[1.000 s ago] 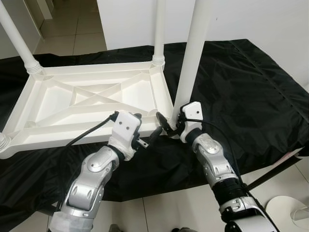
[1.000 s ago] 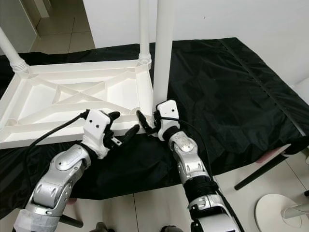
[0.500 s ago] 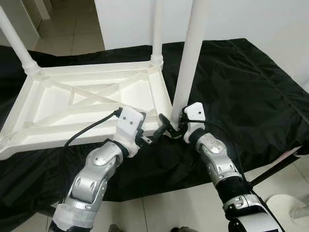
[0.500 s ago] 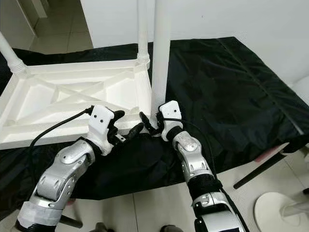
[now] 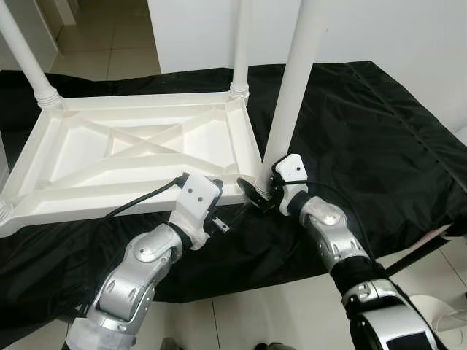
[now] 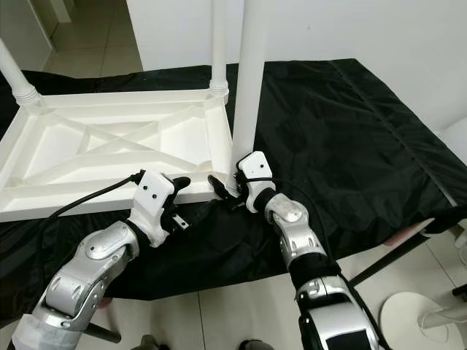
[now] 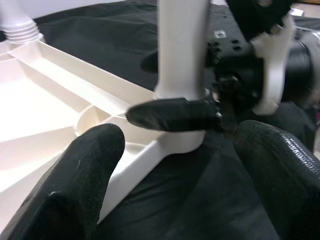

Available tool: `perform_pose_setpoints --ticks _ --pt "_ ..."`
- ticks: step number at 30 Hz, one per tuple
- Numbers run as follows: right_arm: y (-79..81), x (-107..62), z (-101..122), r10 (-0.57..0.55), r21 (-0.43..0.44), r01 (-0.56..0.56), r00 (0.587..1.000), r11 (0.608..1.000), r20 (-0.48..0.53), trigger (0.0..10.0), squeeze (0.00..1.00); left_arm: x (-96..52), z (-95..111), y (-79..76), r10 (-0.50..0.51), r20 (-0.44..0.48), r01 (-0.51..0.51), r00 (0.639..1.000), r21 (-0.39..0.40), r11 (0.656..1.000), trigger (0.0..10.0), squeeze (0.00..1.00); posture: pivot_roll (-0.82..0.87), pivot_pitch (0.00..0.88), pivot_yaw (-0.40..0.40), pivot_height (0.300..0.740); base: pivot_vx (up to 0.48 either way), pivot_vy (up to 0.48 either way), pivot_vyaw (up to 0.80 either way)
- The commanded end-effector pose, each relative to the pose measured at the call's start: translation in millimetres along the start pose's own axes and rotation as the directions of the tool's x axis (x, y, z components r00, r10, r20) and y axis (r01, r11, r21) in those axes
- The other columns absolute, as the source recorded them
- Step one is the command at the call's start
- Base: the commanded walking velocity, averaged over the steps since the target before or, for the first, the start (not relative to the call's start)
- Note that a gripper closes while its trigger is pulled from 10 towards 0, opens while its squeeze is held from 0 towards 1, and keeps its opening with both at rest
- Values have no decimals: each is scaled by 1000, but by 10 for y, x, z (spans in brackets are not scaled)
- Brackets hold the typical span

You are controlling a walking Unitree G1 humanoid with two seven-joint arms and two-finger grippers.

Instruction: Building children table

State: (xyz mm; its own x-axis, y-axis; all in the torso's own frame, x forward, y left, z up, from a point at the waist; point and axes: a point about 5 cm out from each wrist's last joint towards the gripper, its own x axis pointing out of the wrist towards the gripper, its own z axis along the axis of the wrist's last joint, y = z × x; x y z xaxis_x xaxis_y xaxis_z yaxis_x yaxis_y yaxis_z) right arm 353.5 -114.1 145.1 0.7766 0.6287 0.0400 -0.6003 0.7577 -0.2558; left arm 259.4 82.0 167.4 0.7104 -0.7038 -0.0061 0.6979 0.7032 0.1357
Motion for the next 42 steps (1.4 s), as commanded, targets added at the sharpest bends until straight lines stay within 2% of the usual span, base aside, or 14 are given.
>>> perform_pose_setpoints --ticks 1,3,4,5,6,7,15,16,18,19,24,32,38,42 --pt "6 19 -10 33 -20 -33 999 999 -11 10000 0 -35 -37 -120 -173 -23 174 985 6 985 10000 0 15 70 -12 740 0 0 0" --pt "6 19 -10 33 -20 -33 999 999 -11 10000 0 -35 -37 -120 -173 -23 174 985 6 985 10000 0 15 70 -12 740 0 0 0" --pt "0 24 -8 42 -16 -43 999 999 -13 8745 0 -43 -52 -126 -176 -32 176 984 20 984 10000 0 15 70 -12 740 0 0 0" --pt "0 24 -8 42 -16 -43 999 999 -13 8745 0 -43 -52 -126 -176 -32 176 984 20 984 10000 0 15 70 -12 740 0 0 0" --pt "-13 29 0 57 -15 -57 998 998 -12 1333 0 -52 -67 -130 -171 -38 172 985 27 985 10000 0 18 70 -14 740 0 0 0" --pt "-24 27 2 64 -15 -64 998 998 -13 0 0 -54 -62 -130 -165 -36 166 986 28 986 10000 0 20 71 -18 740 0 0 0" --pt "-28 2 -41 84 -10 -84 996 996 -25 0 0 -54 -51 -130 -152 -33 153 988 26 988 10000 0 22 70 -26 740 0 0 0" --pt "-18 -11 -63 86 1 -86 996 996 -32 9294 0 -55 -49 -134 -151 -32 152 988 24 988 10000 0 21 70 -29 740 0 0 0" --pt "-12 -18 -78 87 9 -87 996 996 -37 9294 0 -56 -48 -137 -150 -31 151 988 24 988 10000 0 21 70 -29 740 0 0 0" --pt "-17 -31 -76 64 20 -64 998 998 -27 10000 0 -63 -54 -143 -148 -33 149 988 21 989 10000 0 21 72 -33 740 0 0 0" --pt "-62 -34 -26 -32 100 31 999 994 11 10000 0 -85 -70 -151 -142 -38 143 989 10 990 10000 0 21 72 -33 740 0 0 0" --pt "23 -23 -6 -154 175 155 988 972 -16 10000 0 -98 -94 -157 -132 -47 133 990 14 991 10000 0 26 71 -47 740 0 0 0" --pt "156 -49 86 -407 236 408 912 882 -57 10000 0 -93 -79 -141 -121 -46 122 992 24 992 10000 0 20 65 -55 740 0 0 0" --pt "248 -144 80 -621 235 626 777 744 -105 10000 0 -88 -81 -136 -118 -45 119 992 23 993 10000 0 23 60 -61 740 0 0 0"
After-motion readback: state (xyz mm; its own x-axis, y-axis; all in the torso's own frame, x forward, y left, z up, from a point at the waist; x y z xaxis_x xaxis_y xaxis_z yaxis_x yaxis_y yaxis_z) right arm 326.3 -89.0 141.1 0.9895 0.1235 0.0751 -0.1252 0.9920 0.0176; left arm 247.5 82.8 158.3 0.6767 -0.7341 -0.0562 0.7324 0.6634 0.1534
